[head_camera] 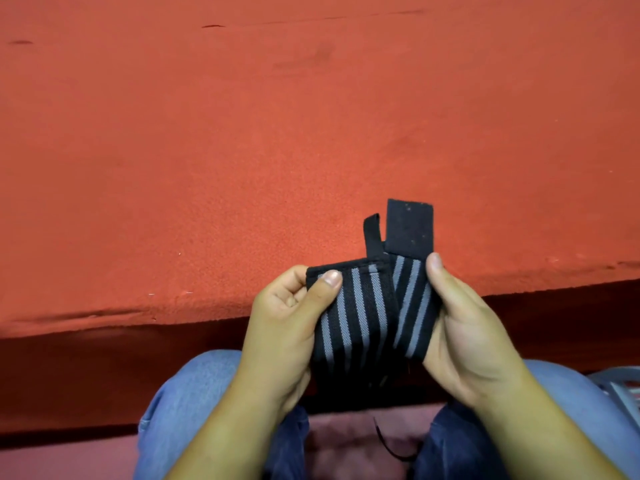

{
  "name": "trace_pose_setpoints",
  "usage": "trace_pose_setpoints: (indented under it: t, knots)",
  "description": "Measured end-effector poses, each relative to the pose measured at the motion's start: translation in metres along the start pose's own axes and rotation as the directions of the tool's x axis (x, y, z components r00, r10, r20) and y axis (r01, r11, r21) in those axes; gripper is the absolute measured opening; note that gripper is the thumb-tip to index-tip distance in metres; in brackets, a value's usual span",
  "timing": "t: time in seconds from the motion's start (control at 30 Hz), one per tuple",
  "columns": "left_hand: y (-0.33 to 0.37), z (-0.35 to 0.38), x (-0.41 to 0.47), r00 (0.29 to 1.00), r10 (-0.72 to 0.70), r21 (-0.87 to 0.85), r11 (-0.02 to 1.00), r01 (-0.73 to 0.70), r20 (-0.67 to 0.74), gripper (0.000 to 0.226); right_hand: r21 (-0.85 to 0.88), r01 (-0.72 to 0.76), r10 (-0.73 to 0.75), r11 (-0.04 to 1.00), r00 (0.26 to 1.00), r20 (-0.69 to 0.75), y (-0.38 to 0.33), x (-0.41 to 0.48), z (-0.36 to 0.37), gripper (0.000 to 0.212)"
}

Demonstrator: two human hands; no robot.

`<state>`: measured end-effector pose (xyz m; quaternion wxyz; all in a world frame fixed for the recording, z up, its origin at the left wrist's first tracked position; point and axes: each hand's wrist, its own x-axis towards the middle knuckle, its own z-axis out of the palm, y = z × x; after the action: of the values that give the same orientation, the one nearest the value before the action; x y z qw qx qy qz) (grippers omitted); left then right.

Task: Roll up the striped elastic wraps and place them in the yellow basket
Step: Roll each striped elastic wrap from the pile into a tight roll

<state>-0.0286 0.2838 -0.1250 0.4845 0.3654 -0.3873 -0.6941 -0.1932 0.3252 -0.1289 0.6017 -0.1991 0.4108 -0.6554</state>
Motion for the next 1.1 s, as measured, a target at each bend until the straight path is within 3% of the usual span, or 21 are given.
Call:
trace_pose_setpoints:
  t: [0.2,0.3,0.4,0.5,0.63,0.77,0.87,0.97,1.1]
  knots:
    - [0.002,0.004,-0.001,1.000,-0.017,0.011,1.000,0.017,-0.006,0.019,-0.055,-0.014,0.016,0.998,0.999,0.048,0.006,-0.004,0.005,0.053]
    - [-0.001,0.001,0.000,0.993,0.106,0.161,0.982,-0.097,-0.046,0.019,-0.138,0.075,-0.077,0.988,0.997,-0.008,0.011,-0.004,0.006,0.050]
    - [-0.002,-0.001,-0.001,0.931,0.356,0.452,0.845,-0.286,-0.077,0.024,-0.235,0.186,-0.215,0.954,0.971,-0.105,0.016,-0.004,0.005,0.044]
    - [0.000,0.001,-0.008,0.857,0.510,0.594,0.714,-0.371,-0.077,0.025,-0.406,0.263,-0.328,0.875,0.940,-0.098,0.019,-0.009,0.005,0.042]
    - [-0.002,0.005,-0.013,0.797,0.596,0.674,0.628,-0.389,-0.095,0.023,-0.536,0.345,-0.429,0.770,0.903,-0.036,0.025,-0.017,0.013,0.031]
    - [-0.008,0.012,-0.016,0.808,0.587,0.681,0.614,-0.398,-0.057,0.024,-0.570,0.334,-0.404,0.751,0.915,0.005,0.034,-0.017,0.021,0.026]
    - [-0.011,0.019,-0.018,0.866,0.499,0.615,0.682,-0.396,0.005,0.020,-0.522,0.303,-0.349,0.798,0.937,0.010,0.042,-0.014,0.022,0.034]
    - [-0.013,0.021,-0.019,0.922,0.368,0.517,0.769,-0.376,0.122,0.014,-0.309,0.224,-0.241,0.925,0.970,-0.020,0.047,-0.012,0.024,0.060]
    - [-0.016,0.019,-0.016,0.900,0.385,0.581,0.692,-0.429,0.206,0.025,0.064,0.083,-0.076,0.995,0.992,-0.104,0.035,-0.009,0.024,0.046]
